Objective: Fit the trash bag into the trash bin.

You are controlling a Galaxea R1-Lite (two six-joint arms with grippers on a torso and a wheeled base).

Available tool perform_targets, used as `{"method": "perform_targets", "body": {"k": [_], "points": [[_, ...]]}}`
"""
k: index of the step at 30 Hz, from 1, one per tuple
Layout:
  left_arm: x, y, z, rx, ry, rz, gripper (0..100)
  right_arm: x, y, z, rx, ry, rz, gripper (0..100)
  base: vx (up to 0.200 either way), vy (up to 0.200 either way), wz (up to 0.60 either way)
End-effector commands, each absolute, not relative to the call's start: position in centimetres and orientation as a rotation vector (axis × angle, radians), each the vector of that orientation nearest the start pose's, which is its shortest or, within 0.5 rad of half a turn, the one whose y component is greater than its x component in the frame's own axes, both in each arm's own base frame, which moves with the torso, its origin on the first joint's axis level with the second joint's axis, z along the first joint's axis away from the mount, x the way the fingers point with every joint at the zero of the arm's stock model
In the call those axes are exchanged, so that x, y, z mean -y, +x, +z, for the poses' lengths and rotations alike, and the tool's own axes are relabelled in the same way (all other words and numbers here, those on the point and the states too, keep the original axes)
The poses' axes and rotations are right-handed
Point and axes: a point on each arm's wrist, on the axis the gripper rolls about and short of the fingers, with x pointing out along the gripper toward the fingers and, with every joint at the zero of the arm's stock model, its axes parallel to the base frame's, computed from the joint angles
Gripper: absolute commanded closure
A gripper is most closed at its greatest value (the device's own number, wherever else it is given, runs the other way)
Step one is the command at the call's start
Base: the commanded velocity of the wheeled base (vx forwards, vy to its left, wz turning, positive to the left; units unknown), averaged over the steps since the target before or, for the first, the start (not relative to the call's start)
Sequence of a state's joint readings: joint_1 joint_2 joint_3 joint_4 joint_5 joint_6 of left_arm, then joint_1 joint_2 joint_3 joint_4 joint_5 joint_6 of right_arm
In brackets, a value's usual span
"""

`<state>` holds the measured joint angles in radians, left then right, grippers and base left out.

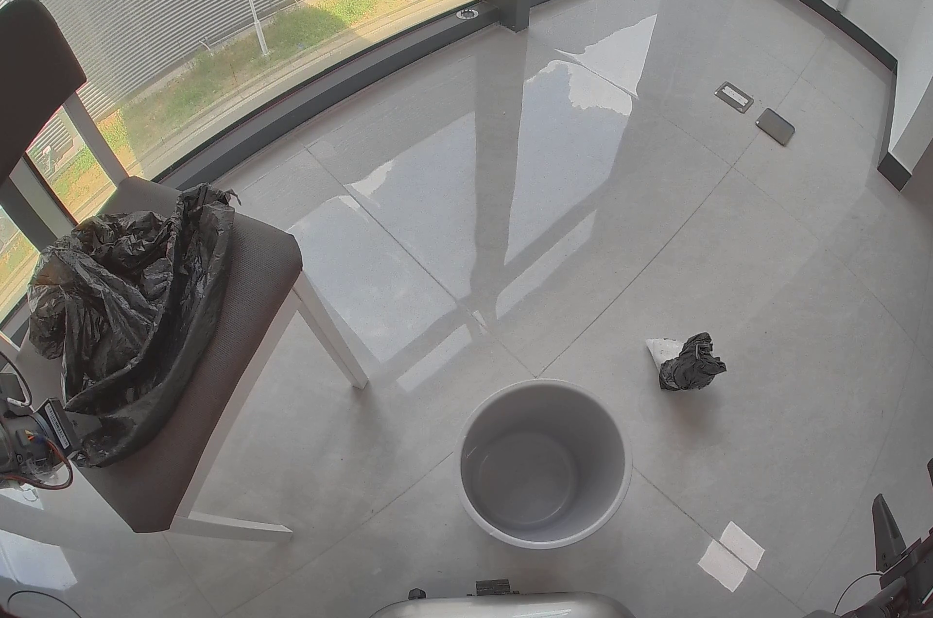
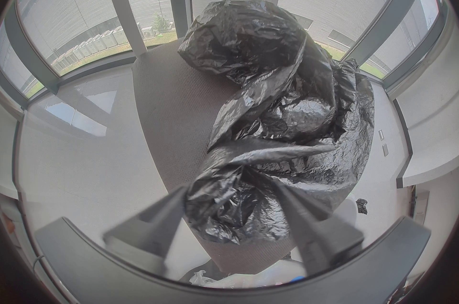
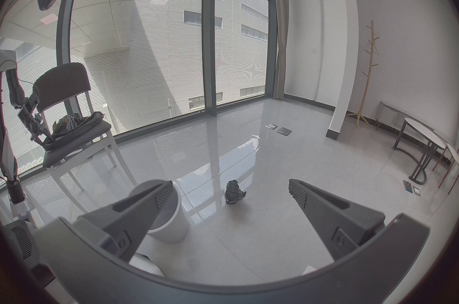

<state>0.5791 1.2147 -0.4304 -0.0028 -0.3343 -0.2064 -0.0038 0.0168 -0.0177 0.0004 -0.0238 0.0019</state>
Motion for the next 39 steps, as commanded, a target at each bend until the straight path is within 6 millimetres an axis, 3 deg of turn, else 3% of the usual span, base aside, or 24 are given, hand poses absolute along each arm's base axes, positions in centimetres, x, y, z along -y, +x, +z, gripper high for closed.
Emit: {"method": "perform_targets", "body": {"k": [1,6,11,13,14,17,22,27,33,34,36,39], "points": [[-7.5,12.7,13.7,-0.699,-0.552,0.308,100,0.0,-2.2,7.6,-0.009,0.003,-0.028,0,0.0,0.0,0.0],[-7.3,12.5,14.6,-0.651,-0.525,0.303,100,0.0,-2.2,7.6,-0.009,0.001,-0.023,0,0.0,0.0,0.0],[-4.9,11.0,18.7,-0.502,-0.405,0.197,100,0.0,-2.2,7.6,-0.009,-0.002,-0.021,0,0.0,0.0,0.0],[-4.5,10.6,19.4,-0.49,-0.392,0.179,100,0.0,-2.2,7.6,-0.009,-0.002,-0.021,0,0.0,0.0,0.0],[-3.5,9.9,21.2,-0.483,-0.368,0.124,100,0.0,-2.2,7.6,-0.009,0.0,-0.02,0,0.0,0.0,0.0],[-2.1,9.4,22.8,-0.494,-0.321,0.05,100,0.0,-2.2,7.6,-0.009,-0.009,-0.015,0,0.0,0.0,0.0],[-0.9,9.6,23.6,-0.479,-0.229,0.074,100,0.0,-2.2,7.5,-0.012,-0.015,0.005,0,0.0,0.0,0.0],[0.0,9.6,25.8,-0.419,-0.106,0.0,100,-0.1,-2.2,7.7,-0.011,-0.096,0.062,0,0.0,0.0,0.0],[1.4,11.2,31.7,-0.282,0.121,-0.159,100,-0.1,-2.0,7.7,-0.037,-0.096,0.083,0,0.0,0.0,0.0],[1.4,11.2,31.7,-0.282,0.121,-0.159,100,-0.1,-2.0,7.7,-0.037,-0.096,0.083,0,0.0,0.0,0.0],[2.2,11.6,33.9,-0.236,0.131,-0.224,100,-0.1,-1.9,7.8,-0.036,-0.085,0.084,0,0.0,0.0,0.0],[2.7,11.1,34.7,-0.246,0.143,-0.274,100,-0.1,-1.9,7.7,-0.048,-0.036,0.073,0,0.0,0.0,0.0]]}}
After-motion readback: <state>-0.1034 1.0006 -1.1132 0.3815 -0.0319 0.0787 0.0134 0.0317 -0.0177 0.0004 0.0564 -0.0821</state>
